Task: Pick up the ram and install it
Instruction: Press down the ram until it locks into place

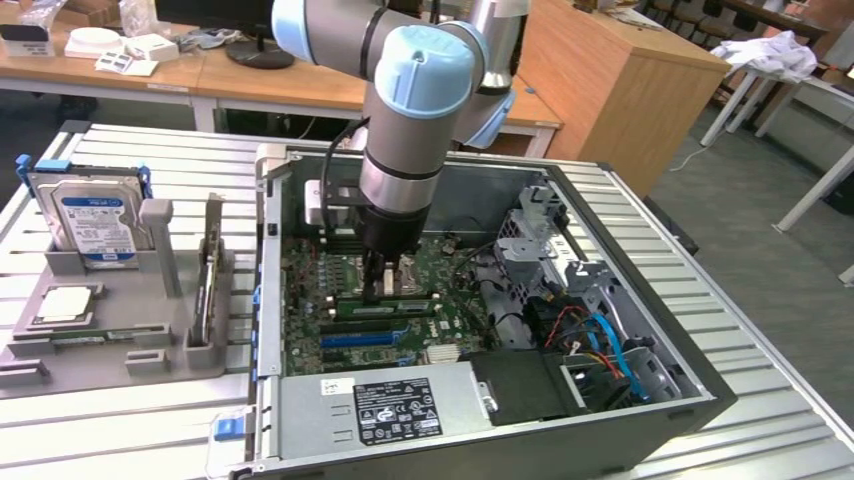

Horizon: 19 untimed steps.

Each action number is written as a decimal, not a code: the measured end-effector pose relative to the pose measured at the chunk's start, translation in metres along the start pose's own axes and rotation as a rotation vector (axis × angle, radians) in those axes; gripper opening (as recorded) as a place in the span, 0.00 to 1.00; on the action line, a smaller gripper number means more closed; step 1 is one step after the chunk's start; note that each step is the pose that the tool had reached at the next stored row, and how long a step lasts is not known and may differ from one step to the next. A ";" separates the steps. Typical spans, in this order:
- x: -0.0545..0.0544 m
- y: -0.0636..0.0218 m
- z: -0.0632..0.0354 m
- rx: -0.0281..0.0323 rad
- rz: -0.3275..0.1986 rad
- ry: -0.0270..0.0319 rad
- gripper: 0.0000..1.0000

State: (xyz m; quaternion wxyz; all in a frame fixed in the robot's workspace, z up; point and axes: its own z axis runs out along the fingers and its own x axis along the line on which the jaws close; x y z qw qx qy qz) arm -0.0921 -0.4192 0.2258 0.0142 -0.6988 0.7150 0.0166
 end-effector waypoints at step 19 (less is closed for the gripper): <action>0.000 0.0000 0.0033 0.0000 0.000 -0.0002 0.11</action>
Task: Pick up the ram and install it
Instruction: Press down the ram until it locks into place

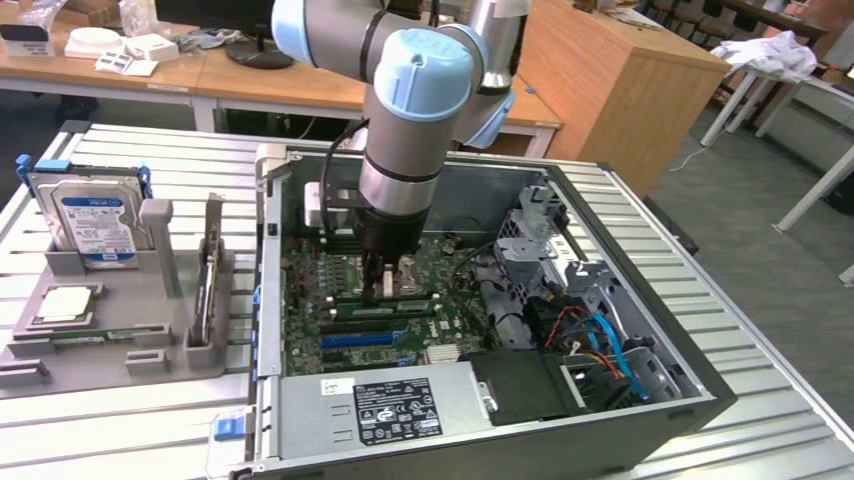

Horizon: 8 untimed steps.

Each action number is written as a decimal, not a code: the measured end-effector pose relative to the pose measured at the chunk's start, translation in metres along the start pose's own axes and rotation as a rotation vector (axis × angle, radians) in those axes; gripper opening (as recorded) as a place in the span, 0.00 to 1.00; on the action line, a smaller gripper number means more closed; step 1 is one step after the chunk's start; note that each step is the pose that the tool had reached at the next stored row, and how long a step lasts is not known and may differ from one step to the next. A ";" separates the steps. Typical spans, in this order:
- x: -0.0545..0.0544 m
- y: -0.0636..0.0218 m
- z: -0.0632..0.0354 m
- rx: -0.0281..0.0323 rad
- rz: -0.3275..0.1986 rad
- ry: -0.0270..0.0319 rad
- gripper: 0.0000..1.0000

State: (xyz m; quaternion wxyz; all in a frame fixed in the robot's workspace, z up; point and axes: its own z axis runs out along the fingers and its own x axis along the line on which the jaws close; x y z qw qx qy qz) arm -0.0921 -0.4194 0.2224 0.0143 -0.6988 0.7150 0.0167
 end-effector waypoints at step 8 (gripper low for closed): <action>0.000 0.0000 0.0009 0.0000 0.000 0.0001 0.11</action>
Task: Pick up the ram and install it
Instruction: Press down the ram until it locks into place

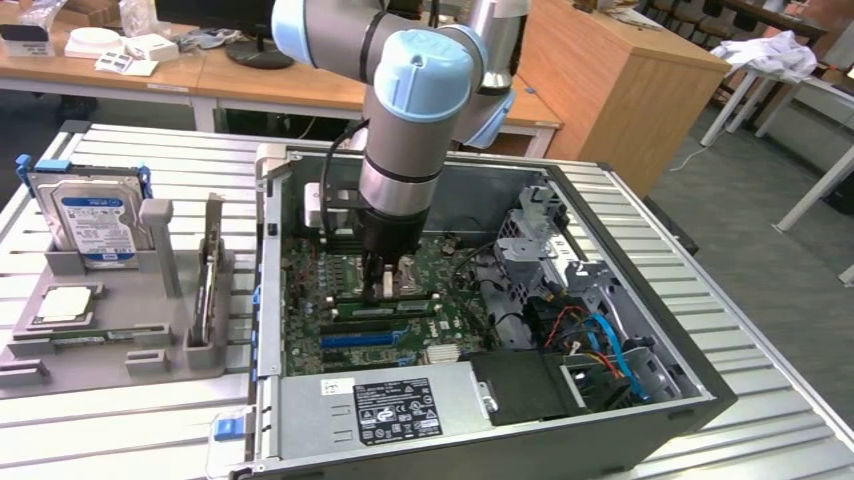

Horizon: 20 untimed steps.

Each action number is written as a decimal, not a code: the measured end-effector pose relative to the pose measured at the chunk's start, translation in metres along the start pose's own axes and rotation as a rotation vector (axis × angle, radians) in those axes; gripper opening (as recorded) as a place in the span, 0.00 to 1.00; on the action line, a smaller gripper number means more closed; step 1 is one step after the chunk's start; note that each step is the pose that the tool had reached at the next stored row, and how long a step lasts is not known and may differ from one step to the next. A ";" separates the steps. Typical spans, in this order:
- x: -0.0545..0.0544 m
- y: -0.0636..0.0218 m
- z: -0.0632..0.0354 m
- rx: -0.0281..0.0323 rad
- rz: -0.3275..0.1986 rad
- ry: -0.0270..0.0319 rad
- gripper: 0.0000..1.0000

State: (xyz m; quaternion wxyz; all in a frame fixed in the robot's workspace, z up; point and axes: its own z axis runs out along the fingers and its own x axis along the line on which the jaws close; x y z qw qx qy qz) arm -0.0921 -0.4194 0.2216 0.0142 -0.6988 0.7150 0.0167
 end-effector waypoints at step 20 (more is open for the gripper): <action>-0.002 0.0002 -0.0415 0.0002 0.000 0.0021 0.11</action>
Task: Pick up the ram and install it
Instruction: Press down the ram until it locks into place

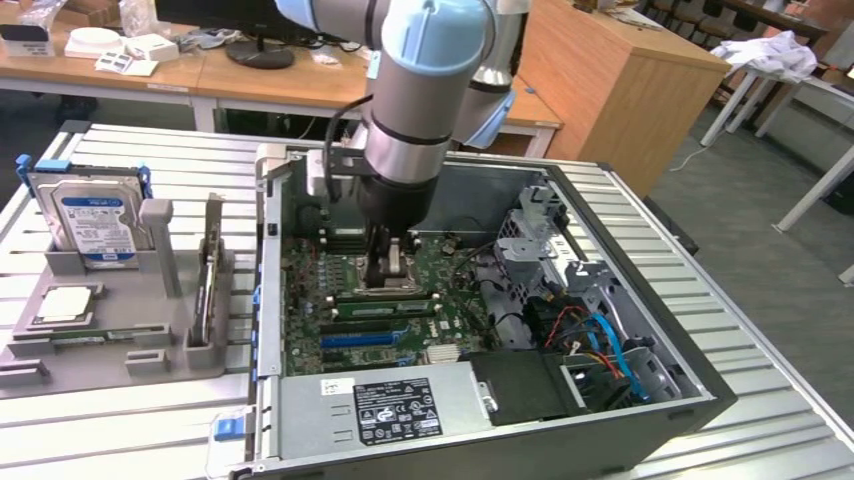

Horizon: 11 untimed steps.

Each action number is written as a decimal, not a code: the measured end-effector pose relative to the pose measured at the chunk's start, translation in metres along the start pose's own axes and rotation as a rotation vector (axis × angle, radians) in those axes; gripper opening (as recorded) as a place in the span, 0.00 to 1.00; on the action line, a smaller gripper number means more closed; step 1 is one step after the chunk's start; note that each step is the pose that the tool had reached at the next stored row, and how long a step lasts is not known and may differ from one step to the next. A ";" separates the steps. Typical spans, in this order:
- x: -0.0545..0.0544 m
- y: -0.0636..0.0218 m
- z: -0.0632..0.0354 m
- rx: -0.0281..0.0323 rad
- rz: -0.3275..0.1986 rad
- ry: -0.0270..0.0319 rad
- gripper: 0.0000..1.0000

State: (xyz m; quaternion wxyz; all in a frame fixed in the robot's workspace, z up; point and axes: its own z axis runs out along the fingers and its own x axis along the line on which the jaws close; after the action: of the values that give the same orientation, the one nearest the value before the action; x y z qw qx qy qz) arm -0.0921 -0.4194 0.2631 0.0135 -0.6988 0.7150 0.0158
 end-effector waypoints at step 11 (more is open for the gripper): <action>-0.001 0.0001 -0.0240 0.0000 0.000 0.0000 0.11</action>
State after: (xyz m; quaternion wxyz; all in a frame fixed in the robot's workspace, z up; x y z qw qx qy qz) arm -0.0921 -0.4194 0.2872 0.0135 -0.6988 0.7150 0.0158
